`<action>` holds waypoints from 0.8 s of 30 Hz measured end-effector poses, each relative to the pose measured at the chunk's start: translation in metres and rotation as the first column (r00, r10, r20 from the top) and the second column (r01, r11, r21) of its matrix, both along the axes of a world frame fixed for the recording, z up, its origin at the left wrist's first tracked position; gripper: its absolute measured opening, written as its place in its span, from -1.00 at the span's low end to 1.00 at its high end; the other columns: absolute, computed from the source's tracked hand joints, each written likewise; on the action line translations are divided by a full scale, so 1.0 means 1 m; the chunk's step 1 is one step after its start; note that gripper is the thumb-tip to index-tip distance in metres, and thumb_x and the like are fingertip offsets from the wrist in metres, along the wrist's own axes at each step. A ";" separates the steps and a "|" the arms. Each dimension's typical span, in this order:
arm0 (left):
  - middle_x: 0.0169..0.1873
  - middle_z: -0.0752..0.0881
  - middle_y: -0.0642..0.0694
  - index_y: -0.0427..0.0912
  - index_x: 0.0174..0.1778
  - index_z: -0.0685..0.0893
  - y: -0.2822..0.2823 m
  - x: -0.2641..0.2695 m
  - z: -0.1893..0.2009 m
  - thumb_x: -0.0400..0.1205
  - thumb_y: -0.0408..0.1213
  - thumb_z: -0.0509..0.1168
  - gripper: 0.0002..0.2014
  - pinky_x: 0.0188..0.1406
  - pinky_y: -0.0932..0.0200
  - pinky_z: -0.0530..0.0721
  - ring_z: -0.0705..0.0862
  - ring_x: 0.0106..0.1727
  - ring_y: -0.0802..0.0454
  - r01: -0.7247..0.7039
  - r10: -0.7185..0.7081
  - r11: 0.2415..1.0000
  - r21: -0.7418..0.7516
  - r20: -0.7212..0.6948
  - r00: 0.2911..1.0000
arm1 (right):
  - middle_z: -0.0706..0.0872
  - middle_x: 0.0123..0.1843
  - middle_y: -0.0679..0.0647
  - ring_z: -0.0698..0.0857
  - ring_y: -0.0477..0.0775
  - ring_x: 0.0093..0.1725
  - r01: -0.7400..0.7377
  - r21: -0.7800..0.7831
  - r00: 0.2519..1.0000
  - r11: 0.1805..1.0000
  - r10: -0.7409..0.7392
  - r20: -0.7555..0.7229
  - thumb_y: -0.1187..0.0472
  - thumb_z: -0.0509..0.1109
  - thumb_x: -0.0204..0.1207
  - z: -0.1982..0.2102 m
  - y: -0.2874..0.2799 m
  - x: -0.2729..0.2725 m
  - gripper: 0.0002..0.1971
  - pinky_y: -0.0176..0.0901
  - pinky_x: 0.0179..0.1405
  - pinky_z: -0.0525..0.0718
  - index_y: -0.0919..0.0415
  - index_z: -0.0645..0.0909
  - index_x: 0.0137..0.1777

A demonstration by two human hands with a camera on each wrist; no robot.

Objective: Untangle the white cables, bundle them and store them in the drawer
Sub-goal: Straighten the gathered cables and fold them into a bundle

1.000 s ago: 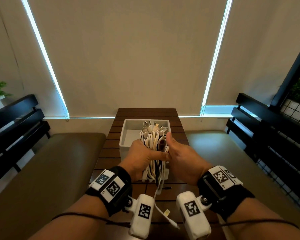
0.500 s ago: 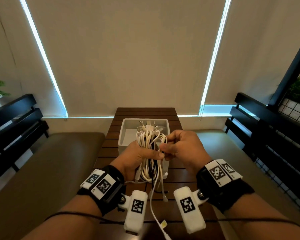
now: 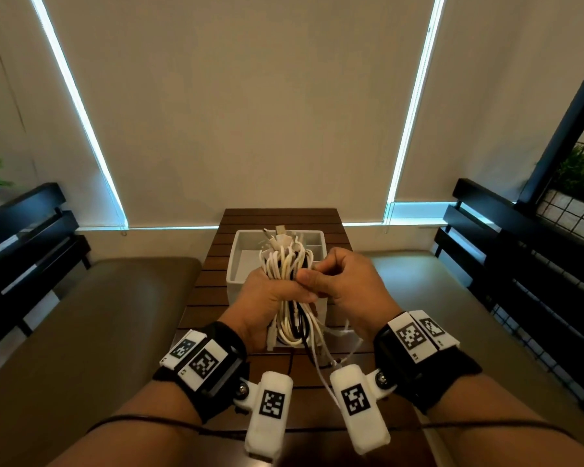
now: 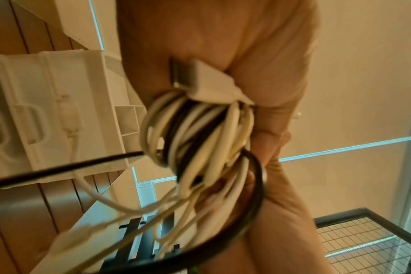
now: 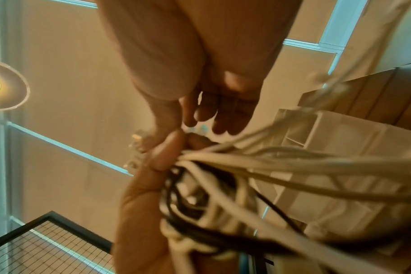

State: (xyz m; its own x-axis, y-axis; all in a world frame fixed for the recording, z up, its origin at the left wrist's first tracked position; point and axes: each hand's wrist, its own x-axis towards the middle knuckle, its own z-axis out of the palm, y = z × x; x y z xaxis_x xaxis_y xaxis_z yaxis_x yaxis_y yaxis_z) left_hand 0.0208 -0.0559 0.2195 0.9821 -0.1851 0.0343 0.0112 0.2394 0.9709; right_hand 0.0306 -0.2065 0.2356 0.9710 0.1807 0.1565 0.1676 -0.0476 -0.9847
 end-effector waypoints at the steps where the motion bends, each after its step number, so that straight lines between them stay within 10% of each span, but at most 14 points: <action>1: -0.20 0.77 -0.27 -0.39 0.06 0.71 0.000 0.001 0.000 0.41 -0.65 0.36 -0.69 -0.23 0.01 0.74 0.78 -0.17 -0.17 -0.020 0.020 1.000 -0.018 0.005 1.000 | 0.74 -0.02 0.09 0.76 0.02 -0.05 -0.036 -0.011 0.998 0.999 0.035 -0.057 -0.04 0.55 0.25 -0.003 0.000 -0.003 -0.59 -0.12 -0.12 0.77 0.17 0.57 -0.02; 6: -0.26 0.73 -0.22 -0.31 0.07 0.64 0.001 0.008 0.000 0.40 -0.53 0.41 -0.68 -0.28 -0.04 0.71 0.77 -0.19 -0.20 -0.091 0.087 0.985 -0.146 -0.037 0.996 | 0.69 0.20 -0.05 0.73 -0.04 0.13 -0.409 -0.232 0.905 0.883 0.361 -0.224 -0.08 0.54 0.32 -0.017 0.002 -0.015 -0.29 -0.12 0.12 0.73 -0.03 0.32 0.42; 10: -0.34 0.68 -0.27 -0.33 0.00 0.63 0.000 0.010 0.000 0.37 -0.47 0.42 -0.71 -0.39 0.01 0.70 0.75 -0.36 -0.18 -0.073 0.051 0.968 -0.239 -0.096 0.994 | 0.74 0.09 0.05 0.77 0.01 0.04 -0.451 -0.265 0.892 0.852 0.420 -0.168 0.02 0.47 0.49 -0.015 -0.003 -0.007 -0.54 0.04 0.15 0.74 -0.01 0.43 0.34; 17: -0.34 0.69 -0.23 -0.33 0.04 0.60 0.001 0.008 -0.001 0.35 -0.51 0.39 -0.66 -0.31 -0.01 0.72 0.74 -0.29 -0.16 -0.007 -0.001 0.971 -0.237 -0.035 0.999 | 0.75 0.06 0.12 0.75 0.22 0.01 -0.404 -0.393 0.908 0.826 0.414 -0.065 -0.39 0.52 0.17 -0.021 -0.007 -0.001 -0.20 0.23 0.02 0.74 0.06 0.47 0.32; 24: -0.39 0.66 -0.32 -0.42 -0.14 0.59 0.009 0.012 -0.001 0.31 -0.38 0.41 -0.73 -0.38 0.03 0.71 0.70 -0.42 -0.17 -0.040 -0.008 0.957 -0.289 -0.164 0.986 | 0.75 -0.02 0.19 0.79 0.13 -0.15 -0.474 -0.221 0.881 0.853 0.452 -0.142 0.45 0.36 0.54 -0.029 -0.015 -0.003 -0.70 -0.10 -0.11 0.77 0.19 0.56 0.22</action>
State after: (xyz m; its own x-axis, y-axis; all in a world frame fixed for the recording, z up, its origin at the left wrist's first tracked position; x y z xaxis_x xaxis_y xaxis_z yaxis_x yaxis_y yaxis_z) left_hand 0.0331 -0.0465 0.2184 0.9818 -0.1747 -0.0751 0.1557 0.5118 0.8449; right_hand 0.0273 -0.2216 0.2064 0.7727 0.6341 -0.0272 0.1492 -0.2231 -0.9633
